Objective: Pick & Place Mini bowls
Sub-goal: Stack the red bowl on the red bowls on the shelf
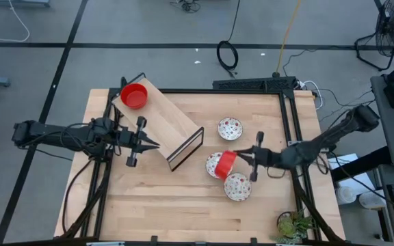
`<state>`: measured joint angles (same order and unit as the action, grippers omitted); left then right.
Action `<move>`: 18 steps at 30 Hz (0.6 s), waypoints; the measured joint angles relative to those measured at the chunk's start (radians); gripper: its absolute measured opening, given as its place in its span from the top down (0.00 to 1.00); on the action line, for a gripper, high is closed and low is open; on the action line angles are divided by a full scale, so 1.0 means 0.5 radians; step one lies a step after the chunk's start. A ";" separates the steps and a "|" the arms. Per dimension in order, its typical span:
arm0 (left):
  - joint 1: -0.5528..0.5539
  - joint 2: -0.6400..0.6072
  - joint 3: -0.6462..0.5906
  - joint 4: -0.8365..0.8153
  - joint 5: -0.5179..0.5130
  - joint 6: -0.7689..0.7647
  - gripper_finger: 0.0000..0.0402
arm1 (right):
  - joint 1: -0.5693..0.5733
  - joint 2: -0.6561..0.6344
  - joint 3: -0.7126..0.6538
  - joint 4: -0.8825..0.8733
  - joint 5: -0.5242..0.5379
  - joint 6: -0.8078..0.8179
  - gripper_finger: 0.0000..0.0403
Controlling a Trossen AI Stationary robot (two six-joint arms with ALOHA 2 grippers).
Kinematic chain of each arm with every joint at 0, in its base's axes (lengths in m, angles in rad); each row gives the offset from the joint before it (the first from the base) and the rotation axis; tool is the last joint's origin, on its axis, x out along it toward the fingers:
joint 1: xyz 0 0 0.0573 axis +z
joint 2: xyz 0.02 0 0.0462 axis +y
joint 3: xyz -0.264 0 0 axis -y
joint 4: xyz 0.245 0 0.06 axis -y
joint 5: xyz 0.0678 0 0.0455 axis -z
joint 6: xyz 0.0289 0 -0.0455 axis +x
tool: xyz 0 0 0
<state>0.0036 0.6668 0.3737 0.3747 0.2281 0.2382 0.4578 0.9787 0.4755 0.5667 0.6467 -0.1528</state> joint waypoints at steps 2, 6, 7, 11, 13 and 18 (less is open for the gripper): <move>0.000 0.073 0.000 0.087 0.016 0.007 0.91 | -0.138 0.004 -0.065 0.249 -0.188 -0.202 1.00; -0.020 0.312 0.001 0.382 -0.071 0.042 0.91 | -0.421 0.011 -0.095 0.440 -0.417 -0.500 1.00; -0.032 0.389 0.001 0.481 -0.154 0.058 0.91 | -0.489 0.024 -0.095 0.485 -0.420 -0.574 1.00; -0.073 0.711 0.091 0.840 -0.666 0.053 0.89 | -0.739 0.133 -0.095 0.785 -0.407 -0.900 1.00; -0.082 0.866 0.188 0.919 -0.913 0.120 0.85 | -0.849 0.220 -0.095 1.068 -0.410 -1.033 1.00; -0.087 1.269 0.539 0.915 -1.326 0.453 0.71 | -1.122 0.513 -0.057 1.805 -0.413 -1.137 1.00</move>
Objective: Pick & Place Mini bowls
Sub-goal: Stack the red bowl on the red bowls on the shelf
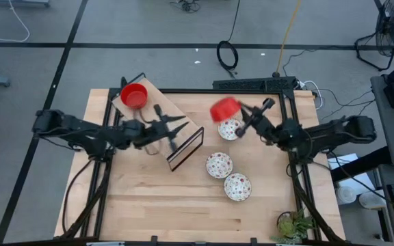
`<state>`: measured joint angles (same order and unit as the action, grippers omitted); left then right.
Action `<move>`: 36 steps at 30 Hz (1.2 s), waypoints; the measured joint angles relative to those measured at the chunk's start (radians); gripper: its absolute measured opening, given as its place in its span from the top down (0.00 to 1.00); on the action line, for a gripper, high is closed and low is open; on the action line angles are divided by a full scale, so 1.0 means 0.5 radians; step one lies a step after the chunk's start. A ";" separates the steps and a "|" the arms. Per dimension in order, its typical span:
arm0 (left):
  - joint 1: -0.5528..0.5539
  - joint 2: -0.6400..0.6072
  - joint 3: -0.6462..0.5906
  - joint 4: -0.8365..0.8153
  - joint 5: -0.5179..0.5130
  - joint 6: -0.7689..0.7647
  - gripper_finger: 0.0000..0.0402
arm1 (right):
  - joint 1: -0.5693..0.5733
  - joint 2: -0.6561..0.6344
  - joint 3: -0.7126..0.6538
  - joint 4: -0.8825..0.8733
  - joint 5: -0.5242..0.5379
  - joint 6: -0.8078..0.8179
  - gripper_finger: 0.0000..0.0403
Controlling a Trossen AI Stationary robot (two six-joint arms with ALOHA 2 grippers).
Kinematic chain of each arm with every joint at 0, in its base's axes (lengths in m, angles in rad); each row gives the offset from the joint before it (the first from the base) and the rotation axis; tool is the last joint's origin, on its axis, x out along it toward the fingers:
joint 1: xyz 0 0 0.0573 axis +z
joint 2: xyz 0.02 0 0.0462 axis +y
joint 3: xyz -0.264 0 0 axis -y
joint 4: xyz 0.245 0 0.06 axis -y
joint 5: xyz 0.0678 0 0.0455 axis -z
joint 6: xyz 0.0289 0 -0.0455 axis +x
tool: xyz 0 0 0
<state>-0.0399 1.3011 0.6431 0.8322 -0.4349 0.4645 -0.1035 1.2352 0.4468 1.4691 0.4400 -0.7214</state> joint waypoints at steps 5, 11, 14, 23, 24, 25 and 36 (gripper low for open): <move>0.016 0.351 0.373 0.003 -0.365 0.672 0.56 | -0.240 0.286 0.170 0.179 -0.141 0.222 1.00; 0.098 0.590 0.740 0.008 -0.664 1.053 0.45 | -0.337 0.523 0.412 0.161 -0.250 0.268 1.00; 0.145 0.625 0.844 0.010 -0.748 1.164 0.45 | -0.355 0.560 0.479 0.176 -0.252 0.270 1.00; 0.233 0.601 0.900 0.025 -0.750 1.255 0.44 | -0.382 0.568 0.500 0.146 -0.261 0.322 1.00; 0.239 0.601 0.900 0.032 -0.754 1.277 0.44 | -0.386 0.568 0.500 0.132 -0.260 0.322 1.00; 0.238 0.604 0.900 0.045 -0.771 1.303 0.45 | -0.394 0.568 0.501 0.116 -0.260 0.322 1.00; 0.232 0.604 0.900 0.124 -0.790 1.450 0.60 | -0.437 0.568 0.501 0.060 -0.261 0.325 1.00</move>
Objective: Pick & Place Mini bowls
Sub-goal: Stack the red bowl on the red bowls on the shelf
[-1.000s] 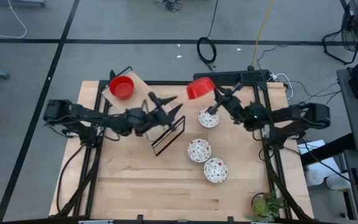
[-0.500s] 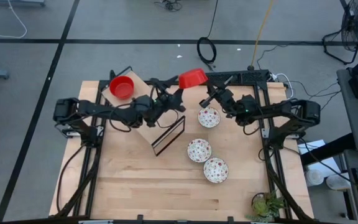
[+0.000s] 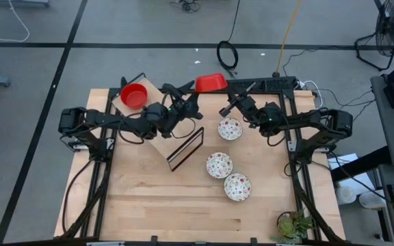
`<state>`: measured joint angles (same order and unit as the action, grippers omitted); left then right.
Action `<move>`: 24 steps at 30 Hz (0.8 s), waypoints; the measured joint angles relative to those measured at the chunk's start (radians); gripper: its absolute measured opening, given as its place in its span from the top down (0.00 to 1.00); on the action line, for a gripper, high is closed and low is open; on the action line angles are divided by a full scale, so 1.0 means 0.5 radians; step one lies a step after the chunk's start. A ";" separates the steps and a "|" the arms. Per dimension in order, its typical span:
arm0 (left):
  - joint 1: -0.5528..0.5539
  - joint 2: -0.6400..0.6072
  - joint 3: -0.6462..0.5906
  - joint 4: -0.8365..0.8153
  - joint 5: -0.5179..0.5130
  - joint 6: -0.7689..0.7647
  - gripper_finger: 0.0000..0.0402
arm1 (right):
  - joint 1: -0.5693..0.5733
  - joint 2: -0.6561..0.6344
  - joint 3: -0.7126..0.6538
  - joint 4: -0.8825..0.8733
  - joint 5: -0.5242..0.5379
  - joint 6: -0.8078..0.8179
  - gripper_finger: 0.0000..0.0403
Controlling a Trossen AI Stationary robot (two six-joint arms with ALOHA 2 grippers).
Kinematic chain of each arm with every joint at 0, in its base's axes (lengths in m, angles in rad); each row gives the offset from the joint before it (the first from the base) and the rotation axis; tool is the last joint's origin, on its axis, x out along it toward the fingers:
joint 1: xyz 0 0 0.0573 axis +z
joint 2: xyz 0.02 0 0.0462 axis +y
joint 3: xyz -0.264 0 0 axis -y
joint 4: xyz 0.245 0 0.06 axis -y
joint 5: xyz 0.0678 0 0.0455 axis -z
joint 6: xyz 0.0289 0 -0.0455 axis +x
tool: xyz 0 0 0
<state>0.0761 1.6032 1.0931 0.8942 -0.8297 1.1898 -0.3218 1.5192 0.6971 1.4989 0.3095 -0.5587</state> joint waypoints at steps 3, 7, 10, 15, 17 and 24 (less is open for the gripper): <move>-0.001 0.000 0.000 -0.002 -0.009 0.044 0.67 | -0.001 0.000 0.000 -0.040 0.001 0.024 1.00; -0.001 0.000 0.000 0.001 -0.019 0.041 0.78 | -0.003 0.000 0.000 -0.070 0.002 0.064 1.00; 0.005 -0.004 0.001 0.028 -0.041 0.032 0.90 | -0.003 0.000 0.000 -0.123 0.002 0.070 1.00; 0.004 -0.007 0.004 0.077 -0.113 0.030 0.96 | 0.012 0.001 -0.002 -0.294 -0.022 0.126 0.95; 0.004 -0.006 0.004 0.099 -0.143 0.065 0.97 | 0.022 0.001 -0.002 -0.374 -0.042 0.163 0.91; 0.003 -0.194 0.000 0.085 -0.470 0.201 0.99 | 0.028 -0.022 -0.003 -0.838 -0.100 0.239 0.70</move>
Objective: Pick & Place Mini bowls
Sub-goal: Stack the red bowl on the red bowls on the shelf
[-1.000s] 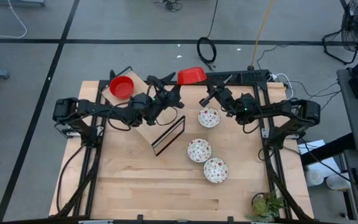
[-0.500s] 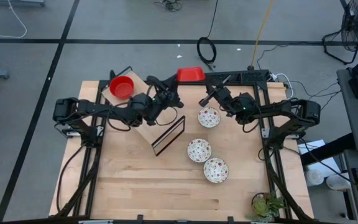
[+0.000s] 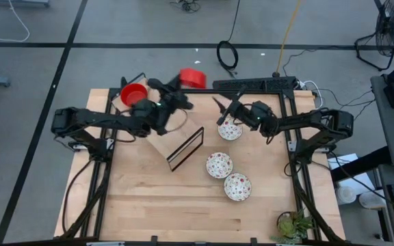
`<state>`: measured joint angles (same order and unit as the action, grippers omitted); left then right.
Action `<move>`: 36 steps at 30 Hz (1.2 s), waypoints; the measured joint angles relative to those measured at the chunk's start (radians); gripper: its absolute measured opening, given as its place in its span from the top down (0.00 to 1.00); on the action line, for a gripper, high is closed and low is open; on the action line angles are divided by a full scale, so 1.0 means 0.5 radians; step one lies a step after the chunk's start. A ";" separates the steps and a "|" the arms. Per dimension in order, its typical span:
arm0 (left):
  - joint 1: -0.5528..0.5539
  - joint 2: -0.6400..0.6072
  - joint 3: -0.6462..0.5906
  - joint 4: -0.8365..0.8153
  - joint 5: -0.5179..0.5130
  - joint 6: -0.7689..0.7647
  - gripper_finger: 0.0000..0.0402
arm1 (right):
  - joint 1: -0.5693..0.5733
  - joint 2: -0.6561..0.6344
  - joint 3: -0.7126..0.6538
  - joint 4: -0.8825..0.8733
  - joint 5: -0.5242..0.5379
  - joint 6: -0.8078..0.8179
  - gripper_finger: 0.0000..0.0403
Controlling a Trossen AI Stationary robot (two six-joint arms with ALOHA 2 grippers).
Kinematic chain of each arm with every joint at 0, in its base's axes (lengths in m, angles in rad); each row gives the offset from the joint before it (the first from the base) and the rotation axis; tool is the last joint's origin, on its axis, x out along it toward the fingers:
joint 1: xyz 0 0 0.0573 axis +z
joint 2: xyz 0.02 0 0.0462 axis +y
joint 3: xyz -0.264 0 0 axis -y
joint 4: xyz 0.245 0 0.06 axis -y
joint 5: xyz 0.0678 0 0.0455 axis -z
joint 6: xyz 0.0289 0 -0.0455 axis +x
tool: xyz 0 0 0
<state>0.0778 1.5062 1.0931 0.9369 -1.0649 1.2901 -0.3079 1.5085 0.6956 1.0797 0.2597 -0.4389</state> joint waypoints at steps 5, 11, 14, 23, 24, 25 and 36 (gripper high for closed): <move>0.064 -0.254 0.002 -0.166 -0.352 0.008 0.99 | 0.002 -0.056 -0.001 -0.550 -0.168 0.128 0.58; 0.310 -0.628 0.002 -0.660 -0.738 -0.339 0.99 | 0.001 -0.056 -0.002 -0.710 -0.267 0.195 0.56; 0.459 -0.767 0.002 -0.864 -0.797 -0.512 0.99 | -0.003 -0.057 -0.002 -0.701 -0.260 0.179 0.57; 0.959 -0.939 0.002 -1.330 -0.748 -0.907 0.99 | -0.045 -0.056 -0.002 -0.713 -0.261 0.174 0.59; 1.024 -0.941 0.002 -1.363 -0.749 -0.936 0.99 | -0.052 -0.056 -0.002 -0.717 -0.262 0.173 0.59; 1.088 -0.941 0.002 -1.403 -0.745 -0.957 0.99 | -0.054 -0.056 -0.002 -0.719 -0.262 0.174 0.59; 1.399 -0.928 0.123 -2.535 0.066 -2.125 0.99 | -0.107 -0.056 0.000 -0.735 -0.262 0.170 0.60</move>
<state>0.7776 1.0423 1.1547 -0.3306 -1.0321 0.2274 -0.3611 1.4807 0.6956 0.7123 0.1287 -0.3537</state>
